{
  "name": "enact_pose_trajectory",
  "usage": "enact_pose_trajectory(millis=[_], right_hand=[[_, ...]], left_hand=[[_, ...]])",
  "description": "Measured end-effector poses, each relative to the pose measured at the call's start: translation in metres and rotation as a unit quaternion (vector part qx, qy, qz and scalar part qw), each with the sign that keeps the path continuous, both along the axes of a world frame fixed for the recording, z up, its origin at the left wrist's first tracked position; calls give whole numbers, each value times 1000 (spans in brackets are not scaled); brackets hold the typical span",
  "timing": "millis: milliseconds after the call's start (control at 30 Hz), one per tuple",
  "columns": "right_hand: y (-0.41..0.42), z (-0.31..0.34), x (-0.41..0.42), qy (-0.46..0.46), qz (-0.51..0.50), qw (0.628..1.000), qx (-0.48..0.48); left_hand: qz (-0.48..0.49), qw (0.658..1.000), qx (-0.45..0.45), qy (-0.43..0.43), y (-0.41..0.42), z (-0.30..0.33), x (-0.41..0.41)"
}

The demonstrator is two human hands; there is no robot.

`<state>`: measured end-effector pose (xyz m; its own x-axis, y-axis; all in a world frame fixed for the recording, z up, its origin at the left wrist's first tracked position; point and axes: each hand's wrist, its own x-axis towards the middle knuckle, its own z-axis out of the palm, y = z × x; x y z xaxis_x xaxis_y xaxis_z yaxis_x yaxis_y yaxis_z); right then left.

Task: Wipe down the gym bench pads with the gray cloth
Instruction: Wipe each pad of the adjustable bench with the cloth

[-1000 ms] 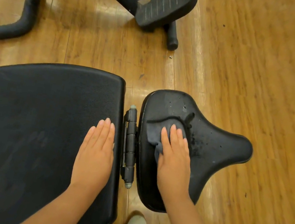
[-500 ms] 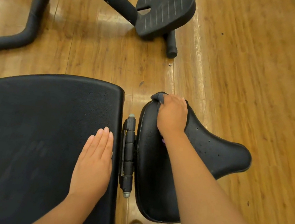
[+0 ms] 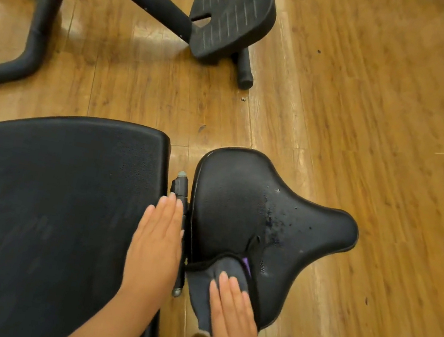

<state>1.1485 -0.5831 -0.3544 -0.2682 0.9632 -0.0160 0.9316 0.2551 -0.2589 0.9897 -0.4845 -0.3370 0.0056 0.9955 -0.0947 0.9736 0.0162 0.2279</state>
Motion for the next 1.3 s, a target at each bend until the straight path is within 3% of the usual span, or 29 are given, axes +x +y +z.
enact_pose_trajectory(millis=[300, 533, 833, 900, 1000, 1133, 1300], right_hand=[[108, 15, 6, -28, -157, 987, -12], [185, 13, -10, -29, -152, 988, 15], [263, 25, -4, 20, -94, 991, -91], [246, 25, 8, 7, -68, 992, -106], [179, 21, 23, -40, -34, 998, -25], [70, 10, 42, 36, -34, 999, -8], [-3, -6, 49, 49, -21, 999, -10]], left_hand=[[-7, 1000, -6, -10, 7, -17, 31], [24, 1000, -5, -18, 5, -27, 43], [9, 1000, 7, 12, 10, -23, 43], [2, 1000, 11, 15, 9, -21, 42], [1, 1000, 7, 16, 9, -19, 42], [-5, 1000, 5, 21, 9, -18, 42], [4, 1000, 10, -4, 10, -18, 42]])
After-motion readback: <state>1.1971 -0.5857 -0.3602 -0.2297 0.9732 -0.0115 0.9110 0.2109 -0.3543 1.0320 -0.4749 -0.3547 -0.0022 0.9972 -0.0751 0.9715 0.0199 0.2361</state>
